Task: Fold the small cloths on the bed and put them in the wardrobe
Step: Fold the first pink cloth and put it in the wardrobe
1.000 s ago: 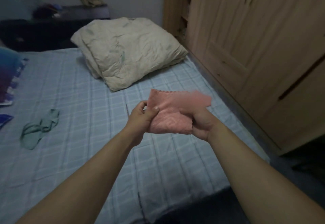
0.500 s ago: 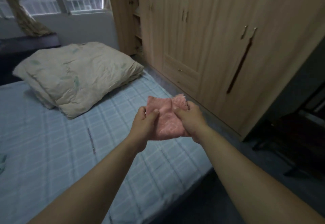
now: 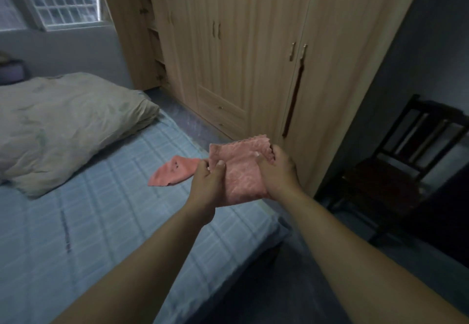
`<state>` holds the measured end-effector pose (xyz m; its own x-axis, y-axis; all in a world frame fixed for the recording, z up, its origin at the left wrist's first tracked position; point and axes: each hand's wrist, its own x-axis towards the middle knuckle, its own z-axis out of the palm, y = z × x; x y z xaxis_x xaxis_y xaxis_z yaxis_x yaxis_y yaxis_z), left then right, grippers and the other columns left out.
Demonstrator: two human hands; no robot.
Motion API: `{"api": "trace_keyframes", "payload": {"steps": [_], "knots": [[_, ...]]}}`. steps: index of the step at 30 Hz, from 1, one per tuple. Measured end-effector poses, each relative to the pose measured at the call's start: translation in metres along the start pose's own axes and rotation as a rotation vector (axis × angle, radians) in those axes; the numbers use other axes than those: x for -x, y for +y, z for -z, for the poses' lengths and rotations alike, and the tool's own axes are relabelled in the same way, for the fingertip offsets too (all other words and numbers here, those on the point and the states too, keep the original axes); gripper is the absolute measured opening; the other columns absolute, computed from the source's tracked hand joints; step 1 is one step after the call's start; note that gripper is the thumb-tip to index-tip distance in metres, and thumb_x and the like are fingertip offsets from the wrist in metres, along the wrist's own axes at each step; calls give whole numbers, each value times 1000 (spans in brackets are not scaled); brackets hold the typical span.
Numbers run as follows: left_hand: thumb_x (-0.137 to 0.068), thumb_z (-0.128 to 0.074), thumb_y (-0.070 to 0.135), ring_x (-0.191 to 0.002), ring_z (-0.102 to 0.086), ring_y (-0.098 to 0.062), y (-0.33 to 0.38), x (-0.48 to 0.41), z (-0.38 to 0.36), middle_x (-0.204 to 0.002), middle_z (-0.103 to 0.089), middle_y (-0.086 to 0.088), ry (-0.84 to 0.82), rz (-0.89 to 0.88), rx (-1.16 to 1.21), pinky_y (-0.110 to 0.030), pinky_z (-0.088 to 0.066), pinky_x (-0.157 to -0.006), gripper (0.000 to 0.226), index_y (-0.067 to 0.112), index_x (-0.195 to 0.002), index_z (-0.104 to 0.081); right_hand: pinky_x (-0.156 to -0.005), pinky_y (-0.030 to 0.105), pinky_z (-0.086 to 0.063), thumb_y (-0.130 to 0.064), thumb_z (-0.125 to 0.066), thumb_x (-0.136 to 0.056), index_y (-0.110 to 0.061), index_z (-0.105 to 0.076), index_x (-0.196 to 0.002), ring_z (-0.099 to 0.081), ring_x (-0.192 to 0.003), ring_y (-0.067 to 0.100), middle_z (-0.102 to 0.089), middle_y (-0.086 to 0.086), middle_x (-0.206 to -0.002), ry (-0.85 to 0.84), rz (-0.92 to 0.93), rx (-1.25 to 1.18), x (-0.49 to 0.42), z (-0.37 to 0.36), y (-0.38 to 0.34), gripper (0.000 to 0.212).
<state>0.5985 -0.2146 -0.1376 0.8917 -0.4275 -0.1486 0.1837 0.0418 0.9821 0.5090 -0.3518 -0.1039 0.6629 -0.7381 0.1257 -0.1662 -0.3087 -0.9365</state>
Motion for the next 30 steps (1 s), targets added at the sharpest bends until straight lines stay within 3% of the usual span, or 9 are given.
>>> {"api": "trace_keyframes", "payload": {"steps": [3,8,13,21,25,30], "knots": [[-98,-58,39,-105,-71,-26,3,-10,-28,-119,-68,-9,-30,38,17,-51,-60,-90,27,18,-114,-57,-79,29,-53,-34,-64,-93,-22,-65,-101,-65,-88,12,-69,-9,-93,34,-2,-3,-19,20,10,14],[-97,-57,50,-106,-70,-26,6,-42,-65,-120,-67,-10,-55,10,-23,-51,-60,-91,37,17,-114,-57,-73,24,-53,-38,-61,-95,-34,-59,-97,-62,-86,2,-65,-18,-94,22,-51,-62,-61,35,27,5],[-100,-52,54,-108,-69,-27,5,-97,-96,-121,-66,-9,-88,-12,-70,-53,-59,-93,35,21,-113,-55,-55,7,-46,-38,-63,-94,-32,-63,-92,-63,-74,-8,-69,-16,-90,48,-59,-65,-120,42,43,6],[-101,-51,50,-102,-68,-20,20,-187,-148,-112,-66,-3,-109,-90,-131,-41,-60,-84,25,26,-105,-56,-83,35,-59,-41,-62,-94,-42,-61,-86,-68,-88,6,-70,-15,-92,90,-82,-84,-218,52,54,8],[-101,-52,51,-104,-68,-19,30,-223,-175,-115,-66,-2,-137,-78,-133,-41,-59,-86,27,26,-110,-55,-81,34,-61,-43,-61,-95,-41,-61,-88,-69,-87,4,-70,-15,-94,70,-94,-124,-263,65,56,7],[-101,-53,49,-97,-68,-15,33,-264,-221,-112,-66,-2,-101,-82,-111,-28,-54,-70,25,25,-106,-56,-74,26,-58,-42,-61,-96,-39,-64,-92,-68,-81,-4,-72,-15,-96,47,-76,-169,-322,83,71,5]]}}
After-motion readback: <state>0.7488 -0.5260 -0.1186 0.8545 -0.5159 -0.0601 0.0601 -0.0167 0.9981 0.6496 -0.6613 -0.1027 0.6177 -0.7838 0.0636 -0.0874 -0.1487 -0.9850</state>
